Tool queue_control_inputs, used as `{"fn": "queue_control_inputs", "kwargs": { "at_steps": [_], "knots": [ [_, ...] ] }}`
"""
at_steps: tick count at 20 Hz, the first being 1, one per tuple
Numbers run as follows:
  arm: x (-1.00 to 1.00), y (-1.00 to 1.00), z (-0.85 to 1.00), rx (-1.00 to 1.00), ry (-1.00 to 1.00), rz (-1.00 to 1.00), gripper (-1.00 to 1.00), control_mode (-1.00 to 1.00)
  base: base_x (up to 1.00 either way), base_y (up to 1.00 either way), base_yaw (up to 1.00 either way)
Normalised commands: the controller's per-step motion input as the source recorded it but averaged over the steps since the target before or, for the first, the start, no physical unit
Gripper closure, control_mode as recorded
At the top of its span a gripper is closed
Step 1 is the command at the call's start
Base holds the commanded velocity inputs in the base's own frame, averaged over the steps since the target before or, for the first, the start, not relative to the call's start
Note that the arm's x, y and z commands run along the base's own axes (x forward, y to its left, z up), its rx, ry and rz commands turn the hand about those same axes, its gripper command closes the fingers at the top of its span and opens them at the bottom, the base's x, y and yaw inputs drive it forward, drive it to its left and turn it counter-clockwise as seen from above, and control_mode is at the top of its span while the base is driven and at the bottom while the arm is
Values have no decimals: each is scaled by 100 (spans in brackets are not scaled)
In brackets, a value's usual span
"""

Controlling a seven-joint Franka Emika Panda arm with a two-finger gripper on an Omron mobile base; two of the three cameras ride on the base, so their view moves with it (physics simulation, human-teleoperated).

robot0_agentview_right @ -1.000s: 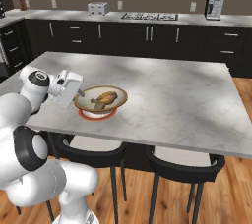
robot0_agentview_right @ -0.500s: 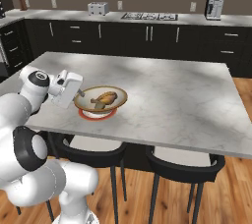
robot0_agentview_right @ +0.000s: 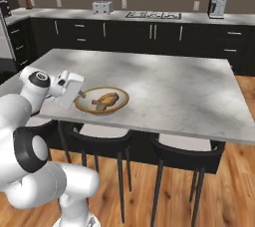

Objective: Pick the chicken drumstick and garlic from their plates and place them in the bowl. Then put the bowl in the fridge.

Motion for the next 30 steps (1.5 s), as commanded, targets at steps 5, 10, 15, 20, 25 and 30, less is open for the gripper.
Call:
{"fn": "queue_control_inputs", "kwargs": {
  "at_steps": [5,10,15,20,25,30],
  "knots": [
    [0,0,0,0,0,0,100,100,-27,4,83],
    [0,0,0,0,0,0,100,100,-12,0,100],
    [0,0,0,0,0,0,100,100,-4,0,100],
    [0,0,0,0,0,0,100,100,4,0,95],
    [0,0,0,0,0,0,100,100,65,0,43],
    [0,0,0,0,0,0,100,100,92,-1,6]
  ]
}}
